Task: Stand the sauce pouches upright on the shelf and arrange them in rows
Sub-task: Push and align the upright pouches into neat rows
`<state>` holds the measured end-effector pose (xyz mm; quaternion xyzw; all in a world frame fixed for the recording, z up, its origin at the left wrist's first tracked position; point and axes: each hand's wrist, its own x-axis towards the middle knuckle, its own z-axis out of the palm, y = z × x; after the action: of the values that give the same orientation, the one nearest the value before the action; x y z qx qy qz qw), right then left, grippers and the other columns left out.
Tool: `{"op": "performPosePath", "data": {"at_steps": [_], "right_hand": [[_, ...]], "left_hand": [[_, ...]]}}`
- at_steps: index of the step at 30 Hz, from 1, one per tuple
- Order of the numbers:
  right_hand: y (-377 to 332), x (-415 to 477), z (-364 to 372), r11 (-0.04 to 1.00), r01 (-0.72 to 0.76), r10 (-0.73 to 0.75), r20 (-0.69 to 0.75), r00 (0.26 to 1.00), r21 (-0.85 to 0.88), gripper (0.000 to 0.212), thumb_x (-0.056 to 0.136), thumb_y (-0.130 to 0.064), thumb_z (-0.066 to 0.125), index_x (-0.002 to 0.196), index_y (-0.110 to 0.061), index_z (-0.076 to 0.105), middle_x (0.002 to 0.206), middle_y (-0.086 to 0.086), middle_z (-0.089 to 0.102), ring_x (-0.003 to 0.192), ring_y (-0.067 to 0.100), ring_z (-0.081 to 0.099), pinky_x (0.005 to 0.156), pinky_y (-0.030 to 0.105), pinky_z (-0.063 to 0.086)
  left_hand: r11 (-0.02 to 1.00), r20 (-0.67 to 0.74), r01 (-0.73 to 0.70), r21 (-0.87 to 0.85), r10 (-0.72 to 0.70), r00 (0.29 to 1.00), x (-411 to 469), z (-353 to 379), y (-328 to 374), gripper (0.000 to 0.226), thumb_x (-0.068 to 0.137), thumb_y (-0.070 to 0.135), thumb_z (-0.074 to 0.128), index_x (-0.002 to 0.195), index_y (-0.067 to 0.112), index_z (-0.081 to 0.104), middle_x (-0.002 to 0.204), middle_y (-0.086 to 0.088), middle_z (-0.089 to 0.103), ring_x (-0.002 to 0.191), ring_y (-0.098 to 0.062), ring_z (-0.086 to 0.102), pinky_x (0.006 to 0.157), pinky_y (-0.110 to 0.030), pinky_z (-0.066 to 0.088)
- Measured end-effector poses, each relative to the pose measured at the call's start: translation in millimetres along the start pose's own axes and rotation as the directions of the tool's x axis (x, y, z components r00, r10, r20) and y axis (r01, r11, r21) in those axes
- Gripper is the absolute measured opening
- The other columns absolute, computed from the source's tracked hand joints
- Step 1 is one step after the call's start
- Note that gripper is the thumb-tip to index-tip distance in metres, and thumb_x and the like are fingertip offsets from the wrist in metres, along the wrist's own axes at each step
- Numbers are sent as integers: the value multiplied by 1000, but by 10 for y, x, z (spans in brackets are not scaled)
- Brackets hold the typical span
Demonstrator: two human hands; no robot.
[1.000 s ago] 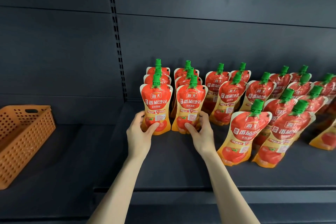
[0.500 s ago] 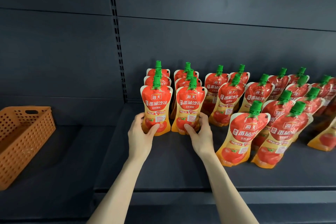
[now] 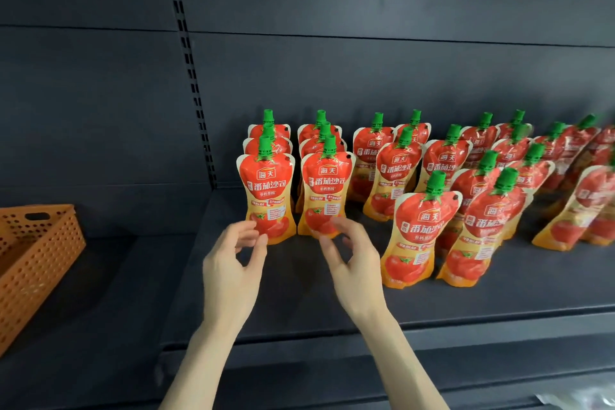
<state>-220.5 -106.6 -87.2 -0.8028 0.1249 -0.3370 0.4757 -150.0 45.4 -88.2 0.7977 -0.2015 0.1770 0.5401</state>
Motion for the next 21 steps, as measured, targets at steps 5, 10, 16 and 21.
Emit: {"op": "performPosePath", "data": {"at_steps": [5,10,16,21], "right_hand": [[-197,-237,-431,998,17,-16,-15,1000,57,20,89,-15,61,108,-22,61,102,-14,65,99,-2,59,82,8,46],[-10,-449,-1132,997,9,0,-124,992,73,15,88,-16,61,103,-20,64,96,-14,67,93,4,62,75,14,49],[489,-343,-1955,1000,14,-13,-171,985,3,27,89,-17,62,113,-26,54,114,-7,57,109,11,54,89,27,47],[731,-40,-2198,989,-119,127,-81,989,92,50,84,-27,69,126,-21,43,123,-6,50,114,4,49,90,9,38]], "left_hand": [[991,68,-131,14,129,989,-218,45,435,20,82,13,67,101,18,63,86,14,67,88,2,62,75,-4,46],[985,116,-65,-161,85,990,-583,577,841,19,83,19,64,102,22,60,93,15,65,92,2,61,80,-13,49],[956,174,204,-212,-168,970,-810,1358,1062,72,73,40,74,134,24,37,136,9,45,124,-4,43,97,-23,34],[905,203,341,-253,-295,934,-769,1574,1109,71,69,46,77,127,31,40,126,13,54,118,-6,50,97,-31,43]]}}
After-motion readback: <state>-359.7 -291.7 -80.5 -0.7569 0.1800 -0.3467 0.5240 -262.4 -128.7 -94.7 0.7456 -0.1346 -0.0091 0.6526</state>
